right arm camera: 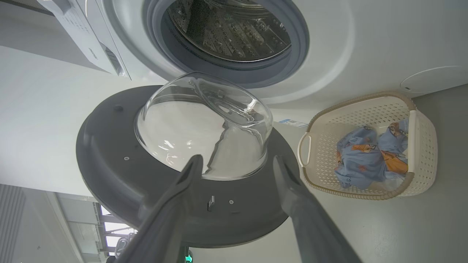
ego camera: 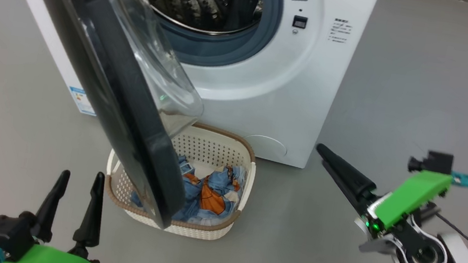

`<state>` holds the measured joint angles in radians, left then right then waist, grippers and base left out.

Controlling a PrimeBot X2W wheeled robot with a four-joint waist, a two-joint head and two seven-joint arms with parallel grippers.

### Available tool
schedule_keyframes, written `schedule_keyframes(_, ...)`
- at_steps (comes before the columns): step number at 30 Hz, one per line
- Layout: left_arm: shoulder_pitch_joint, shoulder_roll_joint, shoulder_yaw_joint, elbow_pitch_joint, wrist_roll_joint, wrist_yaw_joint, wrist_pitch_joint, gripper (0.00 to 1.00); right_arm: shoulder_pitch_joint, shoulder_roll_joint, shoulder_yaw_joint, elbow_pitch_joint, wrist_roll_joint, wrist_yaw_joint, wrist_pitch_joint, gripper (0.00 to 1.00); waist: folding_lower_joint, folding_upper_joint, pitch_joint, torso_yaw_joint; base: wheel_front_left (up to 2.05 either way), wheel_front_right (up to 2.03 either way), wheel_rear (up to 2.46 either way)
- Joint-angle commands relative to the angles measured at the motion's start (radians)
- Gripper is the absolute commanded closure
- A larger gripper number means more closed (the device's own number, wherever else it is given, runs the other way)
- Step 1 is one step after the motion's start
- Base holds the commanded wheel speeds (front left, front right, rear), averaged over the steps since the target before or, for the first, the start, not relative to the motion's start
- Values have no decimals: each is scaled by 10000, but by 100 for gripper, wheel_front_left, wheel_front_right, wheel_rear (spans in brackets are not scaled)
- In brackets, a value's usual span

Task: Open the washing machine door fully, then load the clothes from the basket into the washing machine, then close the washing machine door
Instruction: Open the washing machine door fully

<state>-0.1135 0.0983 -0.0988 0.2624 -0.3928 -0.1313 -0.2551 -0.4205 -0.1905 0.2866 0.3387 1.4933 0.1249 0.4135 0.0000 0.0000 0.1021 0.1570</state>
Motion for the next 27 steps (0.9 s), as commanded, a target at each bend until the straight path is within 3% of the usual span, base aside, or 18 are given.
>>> schedule_keyframes(1, -44, 186, 384, -288, 88, 6, -67, 0, 191, -50, 49, -345, -40, 58, -322, 0, 0, 0, -123, -132, 0, 0, 0)
schedule_keyframes(11, 199, 173, 591, -361, 144, 6, -67, 0, 1602, -359, -487, -807, 204, 58, -2493, 0, 0, 0, -290, -393, 0, 0, 0)
schedule_keyframes(15, 209, 200, 612, -362, 150, 6, -67, 0, 1932, -500, -402, -1047, -152, 58, -3324, 0, 0, 0, -294, -400, 0, 0, 0)
schedule_keyframes(23, 223, 241, 663, -364, 161, 6, -67, 0, 2526, -1069, 492, -1216, -1327, 58, -6191, 0, 0, 0, -326, -377, 0, 0, 0)
schedule_keyframes(27, 244, 239, 678, -362, 174, 6, -67, 0, 2548, -1317, 894, -835, -2186, 58, -6714, 0, 0, 0, -346, -370, 0, 0, 0)
